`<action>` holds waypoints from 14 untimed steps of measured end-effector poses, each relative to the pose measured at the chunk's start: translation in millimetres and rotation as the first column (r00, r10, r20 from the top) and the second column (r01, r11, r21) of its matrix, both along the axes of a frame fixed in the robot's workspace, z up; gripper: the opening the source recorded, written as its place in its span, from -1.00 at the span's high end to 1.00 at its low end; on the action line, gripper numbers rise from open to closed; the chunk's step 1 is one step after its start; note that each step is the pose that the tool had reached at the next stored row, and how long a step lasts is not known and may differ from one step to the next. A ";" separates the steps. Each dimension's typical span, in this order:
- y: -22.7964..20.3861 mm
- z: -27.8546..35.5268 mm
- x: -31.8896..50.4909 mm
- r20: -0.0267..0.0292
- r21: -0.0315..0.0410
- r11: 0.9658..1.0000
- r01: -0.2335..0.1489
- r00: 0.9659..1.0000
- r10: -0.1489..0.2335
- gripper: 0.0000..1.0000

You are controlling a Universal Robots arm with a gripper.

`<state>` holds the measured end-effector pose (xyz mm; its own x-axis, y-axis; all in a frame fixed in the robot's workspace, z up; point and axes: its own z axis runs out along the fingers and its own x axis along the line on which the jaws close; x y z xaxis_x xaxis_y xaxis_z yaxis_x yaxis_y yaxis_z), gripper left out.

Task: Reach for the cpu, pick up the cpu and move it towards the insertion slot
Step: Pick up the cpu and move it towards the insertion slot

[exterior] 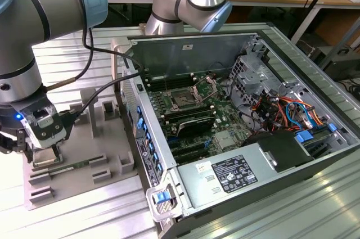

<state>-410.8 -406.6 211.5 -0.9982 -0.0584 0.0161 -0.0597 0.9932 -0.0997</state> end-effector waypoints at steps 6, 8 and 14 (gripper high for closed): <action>-0.1 0.1 0.0 0.000 0.001 1.000 0.000 1.000 0.000 -0.17; 0.2 -3.3 0.0 -0.001 0.001 1.000 0.000 1.000 0.000 -0.17; 7.1 -8.3 0.0 0.000 0.001 1.000 0.000 1.000 0.000 -0.17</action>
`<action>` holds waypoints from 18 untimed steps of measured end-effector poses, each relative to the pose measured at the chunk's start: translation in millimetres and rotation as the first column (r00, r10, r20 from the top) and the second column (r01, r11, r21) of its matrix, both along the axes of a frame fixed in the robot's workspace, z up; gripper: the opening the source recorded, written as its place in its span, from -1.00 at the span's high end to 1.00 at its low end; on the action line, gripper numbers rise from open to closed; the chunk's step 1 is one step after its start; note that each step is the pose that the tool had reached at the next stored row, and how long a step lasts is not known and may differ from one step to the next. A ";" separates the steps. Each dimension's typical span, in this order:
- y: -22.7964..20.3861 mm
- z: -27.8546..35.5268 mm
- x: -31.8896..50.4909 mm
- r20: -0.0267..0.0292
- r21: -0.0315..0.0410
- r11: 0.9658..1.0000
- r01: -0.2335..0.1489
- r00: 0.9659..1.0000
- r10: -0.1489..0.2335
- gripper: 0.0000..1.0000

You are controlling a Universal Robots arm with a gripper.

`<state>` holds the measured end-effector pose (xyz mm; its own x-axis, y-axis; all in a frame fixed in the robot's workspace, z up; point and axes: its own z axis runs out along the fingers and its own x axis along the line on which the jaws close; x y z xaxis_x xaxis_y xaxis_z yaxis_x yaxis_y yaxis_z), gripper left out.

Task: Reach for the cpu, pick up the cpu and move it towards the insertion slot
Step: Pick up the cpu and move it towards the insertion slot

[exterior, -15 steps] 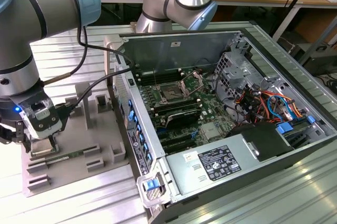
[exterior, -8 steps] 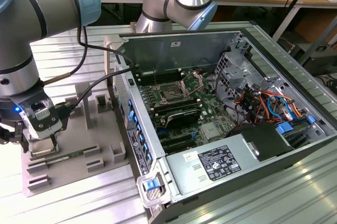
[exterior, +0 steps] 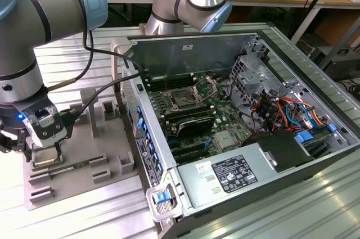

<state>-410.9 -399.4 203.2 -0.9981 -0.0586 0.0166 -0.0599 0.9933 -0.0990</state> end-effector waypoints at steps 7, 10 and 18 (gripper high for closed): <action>6.7 -6.6 0.0 0.000 0.000 1.000 0.000 1.000 0.000 -0.17; 9.7 -10.7 0.0 0.000 0.000 1.000 0.000 1.000 0.000 -0.17; 10.2 -14.6 0.1 0.000 0.000 1.000 0.000 1.000 0.000 -0.17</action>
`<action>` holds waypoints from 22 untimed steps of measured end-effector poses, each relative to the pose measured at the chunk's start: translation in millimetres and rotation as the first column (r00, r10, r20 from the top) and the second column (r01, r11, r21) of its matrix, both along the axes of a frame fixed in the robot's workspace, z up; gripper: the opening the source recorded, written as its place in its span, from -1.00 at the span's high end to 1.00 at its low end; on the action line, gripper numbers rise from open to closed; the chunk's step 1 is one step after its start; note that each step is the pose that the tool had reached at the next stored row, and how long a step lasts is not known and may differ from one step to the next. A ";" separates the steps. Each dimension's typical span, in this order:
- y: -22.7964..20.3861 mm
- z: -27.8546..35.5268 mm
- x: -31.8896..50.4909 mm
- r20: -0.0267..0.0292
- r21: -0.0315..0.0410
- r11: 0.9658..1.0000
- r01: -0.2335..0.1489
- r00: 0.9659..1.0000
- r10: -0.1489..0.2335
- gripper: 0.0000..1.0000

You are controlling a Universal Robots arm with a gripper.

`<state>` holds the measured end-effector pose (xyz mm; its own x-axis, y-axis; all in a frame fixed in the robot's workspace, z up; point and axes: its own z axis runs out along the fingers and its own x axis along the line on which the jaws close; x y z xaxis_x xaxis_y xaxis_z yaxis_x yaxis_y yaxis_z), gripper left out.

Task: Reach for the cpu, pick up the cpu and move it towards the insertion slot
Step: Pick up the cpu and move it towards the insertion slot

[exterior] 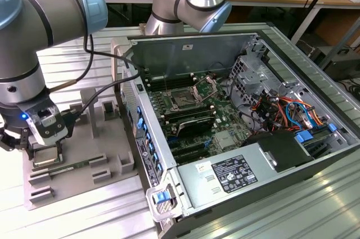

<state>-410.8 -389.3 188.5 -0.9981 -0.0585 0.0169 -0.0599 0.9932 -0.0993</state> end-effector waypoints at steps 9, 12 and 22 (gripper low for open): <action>0.0 -2.8 0.0 0.000 0.000 1.000 0.000 1.000 0.000 -0.17; 0.0 -2.8 0.0 0.000 0.000 1.000 0.000 1.000 0.000 -0.15; 0.0 -3.3 0.0 0.000 0.000 1.000 0.000 1.000 0.000 -0.08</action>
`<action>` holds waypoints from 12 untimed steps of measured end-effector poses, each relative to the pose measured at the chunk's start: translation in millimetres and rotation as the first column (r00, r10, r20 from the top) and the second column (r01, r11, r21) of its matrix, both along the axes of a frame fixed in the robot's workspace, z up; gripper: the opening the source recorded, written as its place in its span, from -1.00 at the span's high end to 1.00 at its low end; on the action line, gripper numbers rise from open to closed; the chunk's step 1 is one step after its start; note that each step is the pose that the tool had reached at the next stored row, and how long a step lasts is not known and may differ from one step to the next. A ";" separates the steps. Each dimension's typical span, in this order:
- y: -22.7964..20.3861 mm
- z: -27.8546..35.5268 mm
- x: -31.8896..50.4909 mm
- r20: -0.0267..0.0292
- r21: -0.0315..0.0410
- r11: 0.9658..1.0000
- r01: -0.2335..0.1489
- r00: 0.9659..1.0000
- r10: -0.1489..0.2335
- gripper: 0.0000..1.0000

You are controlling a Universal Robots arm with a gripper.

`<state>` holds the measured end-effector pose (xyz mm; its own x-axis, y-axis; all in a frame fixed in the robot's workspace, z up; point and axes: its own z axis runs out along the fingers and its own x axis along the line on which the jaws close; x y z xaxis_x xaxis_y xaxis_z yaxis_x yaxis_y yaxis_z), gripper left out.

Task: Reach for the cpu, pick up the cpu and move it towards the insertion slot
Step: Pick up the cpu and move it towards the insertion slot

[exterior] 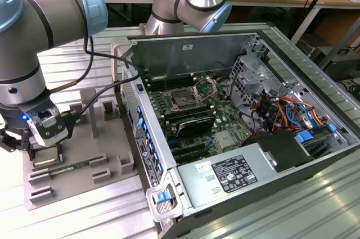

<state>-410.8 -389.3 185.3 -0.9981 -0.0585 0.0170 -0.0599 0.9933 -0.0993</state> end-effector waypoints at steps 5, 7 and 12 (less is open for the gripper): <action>0.0 9.6 0.0 0.000 0.000 1.000 0.000 1.000 0.000 -0.08; 0.0 11.3 0.0 0.000 0.002 1.000 0.000 1.000 0.000 -0.08; -0.3 11.5 0.0 0.000 0.086 0.996 0.000 1.000 0.000 -0.08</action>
